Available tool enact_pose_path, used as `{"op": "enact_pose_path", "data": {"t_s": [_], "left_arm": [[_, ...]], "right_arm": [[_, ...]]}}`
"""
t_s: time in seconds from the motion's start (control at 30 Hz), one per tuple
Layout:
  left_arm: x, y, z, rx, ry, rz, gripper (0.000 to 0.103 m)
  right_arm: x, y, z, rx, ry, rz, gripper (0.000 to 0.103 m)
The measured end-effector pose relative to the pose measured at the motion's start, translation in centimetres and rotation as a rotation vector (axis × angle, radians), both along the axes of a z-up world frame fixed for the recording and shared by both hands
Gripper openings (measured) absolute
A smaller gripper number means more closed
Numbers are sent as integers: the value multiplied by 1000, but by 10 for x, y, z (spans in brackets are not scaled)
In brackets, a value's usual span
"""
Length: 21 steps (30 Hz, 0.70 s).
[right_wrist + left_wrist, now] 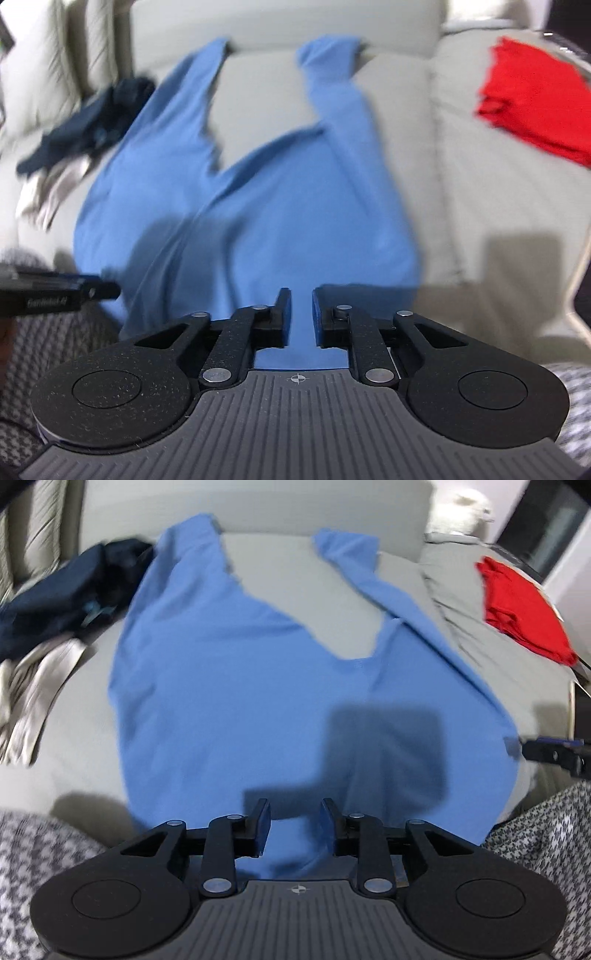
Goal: Fold clothes
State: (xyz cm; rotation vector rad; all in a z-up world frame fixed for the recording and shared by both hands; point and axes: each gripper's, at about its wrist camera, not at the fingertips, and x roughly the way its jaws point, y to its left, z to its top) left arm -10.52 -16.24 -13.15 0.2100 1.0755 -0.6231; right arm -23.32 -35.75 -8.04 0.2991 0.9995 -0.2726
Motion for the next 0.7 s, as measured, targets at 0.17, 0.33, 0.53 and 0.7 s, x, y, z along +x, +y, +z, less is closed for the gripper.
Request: {"op": "enact_pose_path", "data": {"t_s": [0.17, 0.33, 0.53, 0.7], "left_arm": [[2, -11, -1, 15, -56, 26, 28], [6, -14, 3, 17, -55, 55, 28], [7, -15, 1, 24, -58, 74, 31], [3, -17, -1, 61, -93, 51, 32]], "right_arm": [[-13, -31, -9, 34, 28, -90, 46], [-17, -45, -29, 116, 64, -132, 48], [-11, -52, -63, 208, 60, -218, 50], [-15, -48, -64, 200, 33, -219, 15]]}}
